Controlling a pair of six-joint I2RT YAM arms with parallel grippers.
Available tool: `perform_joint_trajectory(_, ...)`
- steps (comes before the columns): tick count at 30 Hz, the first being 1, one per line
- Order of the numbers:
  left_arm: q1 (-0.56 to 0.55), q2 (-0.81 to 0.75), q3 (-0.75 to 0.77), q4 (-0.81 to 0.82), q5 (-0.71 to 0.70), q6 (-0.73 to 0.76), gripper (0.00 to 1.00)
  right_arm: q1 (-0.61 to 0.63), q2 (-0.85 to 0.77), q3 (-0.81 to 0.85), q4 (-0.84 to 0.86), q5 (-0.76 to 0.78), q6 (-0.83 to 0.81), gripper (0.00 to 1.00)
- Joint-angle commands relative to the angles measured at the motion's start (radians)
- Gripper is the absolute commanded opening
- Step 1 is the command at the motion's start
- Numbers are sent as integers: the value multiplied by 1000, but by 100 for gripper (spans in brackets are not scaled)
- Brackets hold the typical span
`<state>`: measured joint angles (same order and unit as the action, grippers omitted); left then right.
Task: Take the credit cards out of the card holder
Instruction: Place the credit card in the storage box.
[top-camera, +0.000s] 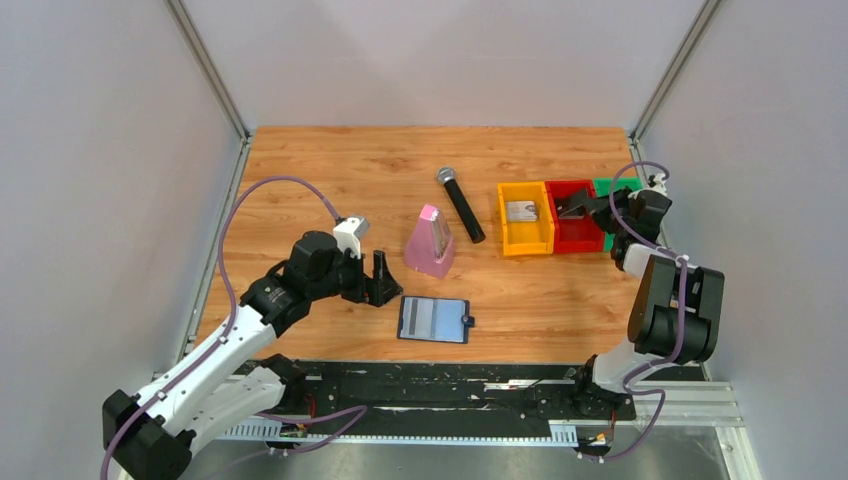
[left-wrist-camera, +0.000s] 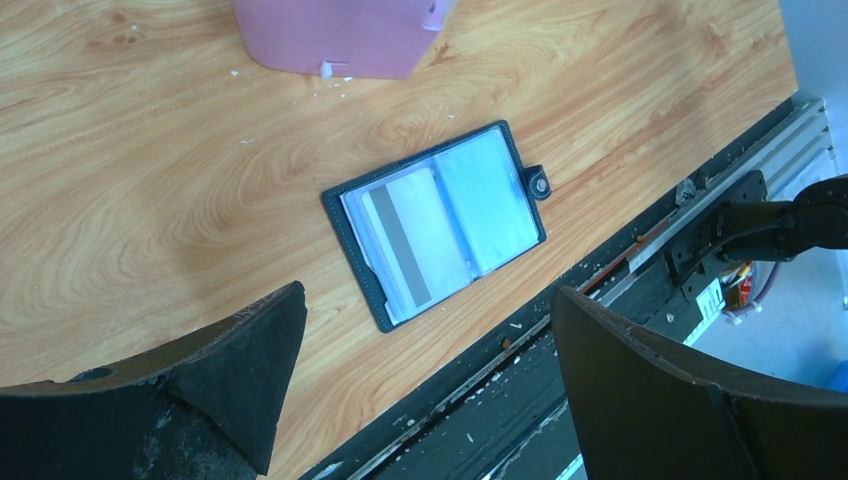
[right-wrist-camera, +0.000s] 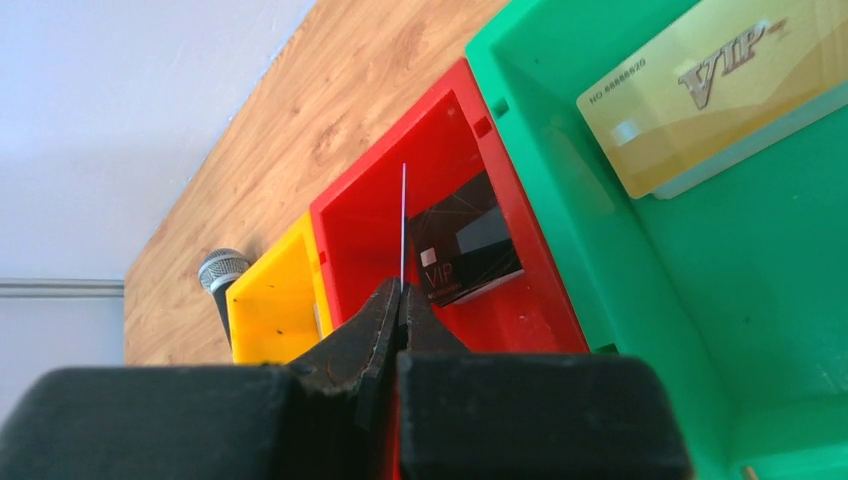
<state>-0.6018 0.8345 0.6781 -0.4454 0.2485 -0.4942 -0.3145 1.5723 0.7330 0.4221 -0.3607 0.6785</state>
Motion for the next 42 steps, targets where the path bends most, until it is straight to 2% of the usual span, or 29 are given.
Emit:
perform_joint_trajectory(1,-2,11,30,30,-4,8,100,14,43,23,73,-8,22,0)
perform_joint_trajectory(9,-1,25,44,32,-6,10,100,21,80,31,80,11,24,1)
perform_joint_trajectory(17,-2,34,50,20,-51,0,100,23,111,52,53,16,16,14)
perform_joint_trajectory(25,-2,45,51,-10,-117,-17,100,22,111,120,-56,37,-6,23)
perform_joint_trajectory(42,-1,47,31,-8,-110,-42,100,61,89,263,-314,118,-99,23)
